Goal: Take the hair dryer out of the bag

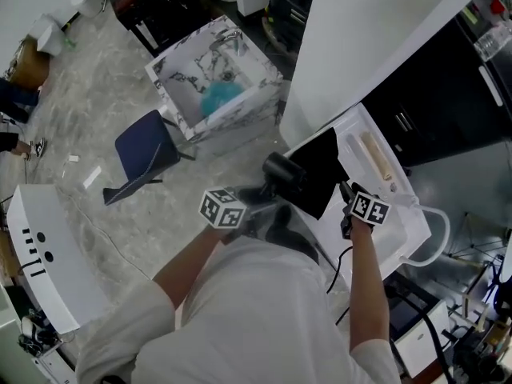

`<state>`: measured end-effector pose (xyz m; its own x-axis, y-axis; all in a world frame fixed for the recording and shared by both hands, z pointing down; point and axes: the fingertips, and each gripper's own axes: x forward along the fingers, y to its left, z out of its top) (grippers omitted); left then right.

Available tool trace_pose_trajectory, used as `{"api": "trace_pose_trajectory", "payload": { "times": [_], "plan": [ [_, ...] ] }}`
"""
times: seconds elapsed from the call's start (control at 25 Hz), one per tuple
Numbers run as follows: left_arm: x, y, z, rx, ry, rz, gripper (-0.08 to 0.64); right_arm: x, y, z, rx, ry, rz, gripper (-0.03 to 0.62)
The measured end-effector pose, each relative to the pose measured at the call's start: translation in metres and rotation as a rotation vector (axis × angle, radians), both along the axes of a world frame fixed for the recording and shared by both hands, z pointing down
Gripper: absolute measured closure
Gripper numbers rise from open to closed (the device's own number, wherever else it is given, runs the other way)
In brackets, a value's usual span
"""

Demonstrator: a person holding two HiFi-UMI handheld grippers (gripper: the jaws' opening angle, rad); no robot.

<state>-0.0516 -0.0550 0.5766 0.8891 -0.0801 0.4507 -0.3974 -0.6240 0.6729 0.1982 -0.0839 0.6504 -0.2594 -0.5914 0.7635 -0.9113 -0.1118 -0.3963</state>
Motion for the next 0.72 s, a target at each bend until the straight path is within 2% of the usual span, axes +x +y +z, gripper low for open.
{"api": "trace_pose_trajectory", "payload": {
  "times": [0.24,0.44,0.72],
  "plan": [
    [0.01,-0.015,-0.017,0.018,0.044,0.083,0.339,-0.012,0.029,-0.044,0.094,-0.023,0.083,0.466],
    [0.02,-0.015,-0.029,-0.001,0.057,0.15,0.339,-0.029,0.055,-0.083,0.201,-0.063,0.177,0.526],
    [0.033,-0.008,-0.036,-0.035,0.102,0.224,0.339,-0.058,0.085,-0.125,0.327,-0.092,0.293,0.569]
  ]
}}
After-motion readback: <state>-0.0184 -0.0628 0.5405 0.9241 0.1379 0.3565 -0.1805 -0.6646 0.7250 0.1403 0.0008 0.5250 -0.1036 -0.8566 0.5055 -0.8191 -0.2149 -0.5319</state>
